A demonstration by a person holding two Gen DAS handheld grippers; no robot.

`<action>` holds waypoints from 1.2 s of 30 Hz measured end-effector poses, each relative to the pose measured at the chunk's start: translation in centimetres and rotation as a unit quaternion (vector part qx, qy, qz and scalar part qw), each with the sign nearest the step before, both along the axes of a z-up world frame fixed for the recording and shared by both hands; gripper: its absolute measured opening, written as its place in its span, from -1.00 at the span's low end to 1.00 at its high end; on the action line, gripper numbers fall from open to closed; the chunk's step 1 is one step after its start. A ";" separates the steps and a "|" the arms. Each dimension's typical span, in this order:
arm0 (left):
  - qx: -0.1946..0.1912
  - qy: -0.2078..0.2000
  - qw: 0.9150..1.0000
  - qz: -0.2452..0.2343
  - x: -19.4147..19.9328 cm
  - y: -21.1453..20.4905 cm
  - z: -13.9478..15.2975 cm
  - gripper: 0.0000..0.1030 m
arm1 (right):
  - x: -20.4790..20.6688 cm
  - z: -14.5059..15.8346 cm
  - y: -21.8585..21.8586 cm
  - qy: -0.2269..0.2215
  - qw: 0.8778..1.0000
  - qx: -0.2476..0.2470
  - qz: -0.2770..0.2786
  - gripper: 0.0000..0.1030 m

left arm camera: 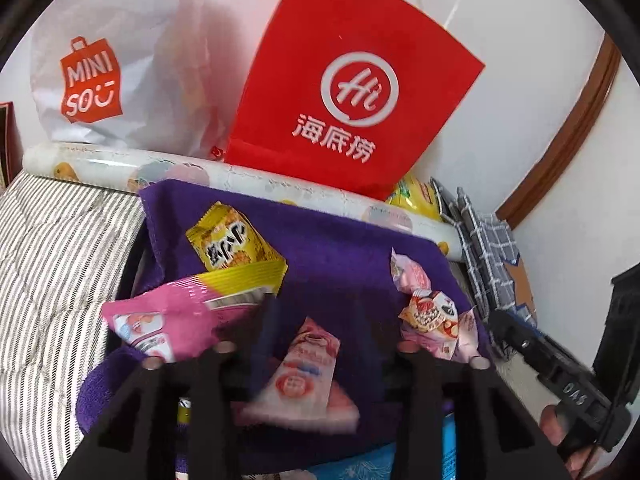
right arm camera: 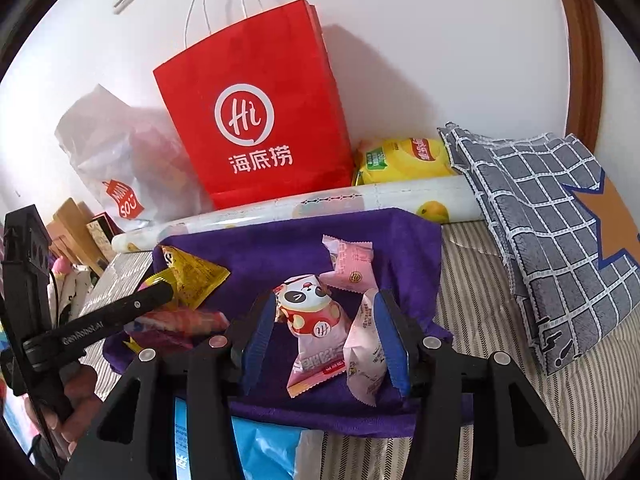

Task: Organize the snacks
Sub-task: 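Release the pink pastry packet and ice-pop packet onto the towel with both grippers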

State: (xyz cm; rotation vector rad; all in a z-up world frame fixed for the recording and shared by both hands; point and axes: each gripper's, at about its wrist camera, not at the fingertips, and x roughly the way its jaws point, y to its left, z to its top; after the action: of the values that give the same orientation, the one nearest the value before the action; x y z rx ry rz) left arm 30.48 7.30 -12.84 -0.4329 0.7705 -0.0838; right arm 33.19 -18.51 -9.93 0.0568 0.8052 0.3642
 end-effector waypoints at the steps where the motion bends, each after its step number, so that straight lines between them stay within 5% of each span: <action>1: 0.000 -0.005 1.000 0.004 -0.2 0.2 0.2 -0.19 | 0.0 -0.1 0.1 0.001 1.000 -0.003 -0.001 -0.01; 7: -0.008 -0.021 1.000 0.012 -1.1 0.9 1.1 0.08 | 0.5 -0.8 0.4 0.017 1.000 -0.016 -0.004 0.01; 9: -0.003 -0.018 1.000 0.012 -1.2 0.8 1.2 0.09 | 0.7 -0.9 0.6 0.023 0.999 -0.026 0.001 0.23; 18: 0.058 -0.004 0.998 -0.001 -2.4 -0.6 1.6 0.15 | 0.0 -0.1 0.7 -0.023 0.997 -0.068 -0.033 0.55; 25: 0.089 -0.002 0.996 0.004 -2.9 -1.1 2.1 0.16 | -0.6 0.5 -0.4 -0.032 0.995 -0.063 -0.064 0.55; 30: 0.094 -0.011 0.996 -0.002 -3.6 -1.5 2.8 0.21 | -2.7 0.4 -1.4 -0.013 0.994 -0.073 -0.078 0.23; 36: 0.088 -0.014 0.996 -0.011 -4.3 -1.9 3.3 0.22 | -7.3 0.9 -2.8 -0.019 0.993 -0.088 -0.074 0.23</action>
State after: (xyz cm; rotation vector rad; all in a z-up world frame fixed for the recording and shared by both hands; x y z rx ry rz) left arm 26.22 5.39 -9.52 -0.2564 0.7473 -0.0424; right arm 25.89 -21.29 -9.07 -0.0553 0.7867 0.1536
